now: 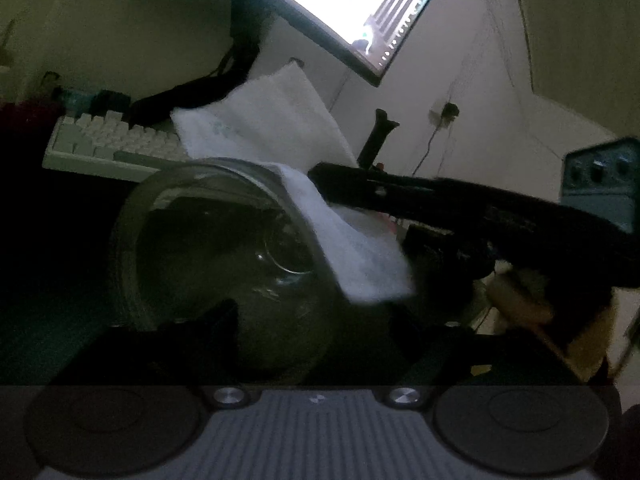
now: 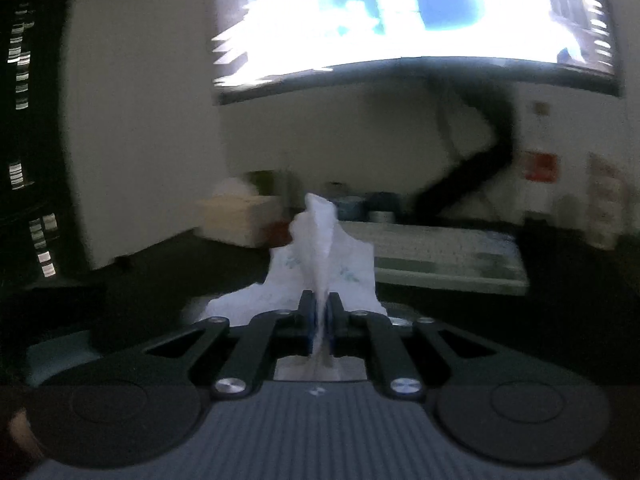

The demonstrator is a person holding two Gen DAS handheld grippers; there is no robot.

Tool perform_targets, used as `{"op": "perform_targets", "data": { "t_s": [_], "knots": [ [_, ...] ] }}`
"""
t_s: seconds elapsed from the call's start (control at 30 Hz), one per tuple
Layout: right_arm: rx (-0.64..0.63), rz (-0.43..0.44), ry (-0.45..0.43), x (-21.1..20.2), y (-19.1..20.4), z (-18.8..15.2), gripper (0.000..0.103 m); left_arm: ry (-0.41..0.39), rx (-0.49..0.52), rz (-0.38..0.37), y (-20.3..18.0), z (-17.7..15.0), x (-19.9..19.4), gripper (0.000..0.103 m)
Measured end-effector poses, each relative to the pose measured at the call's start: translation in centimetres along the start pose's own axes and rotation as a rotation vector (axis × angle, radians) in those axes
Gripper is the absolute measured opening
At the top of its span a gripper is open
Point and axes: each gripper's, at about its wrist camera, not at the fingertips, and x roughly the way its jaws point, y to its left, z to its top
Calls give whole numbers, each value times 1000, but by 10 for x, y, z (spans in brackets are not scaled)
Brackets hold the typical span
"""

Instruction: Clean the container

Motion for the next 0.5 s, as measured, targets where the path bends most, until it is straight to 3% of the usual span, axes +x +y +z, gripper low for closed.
{"op": "perform_targets", "data": {
  "t_s": [0.07,0.13,0.23,0.3,0.4,0.5],
  "knots": [
    [12,-50,-2,4,-6,-1,9,6,34,25,-6,-1,2,88],
    [20,-38,-3,2,-6,-2,8,7,50,45,-10,-1,3,88],
    [-9,75,-10,-5,4,-3,8,6,60,71,-13,-1,5,82],
    [-16,118,-13,-8,10,-3,8,4,57,69,-13,-1,5,69],
    [61,56,-53,-12,-1,-1,7,-4,-19,47,-4,1,3,23],
    [168,-26,-110,-20,-20,2,7,-75,-207,-47,18,1,-1,14]
  ]
}}
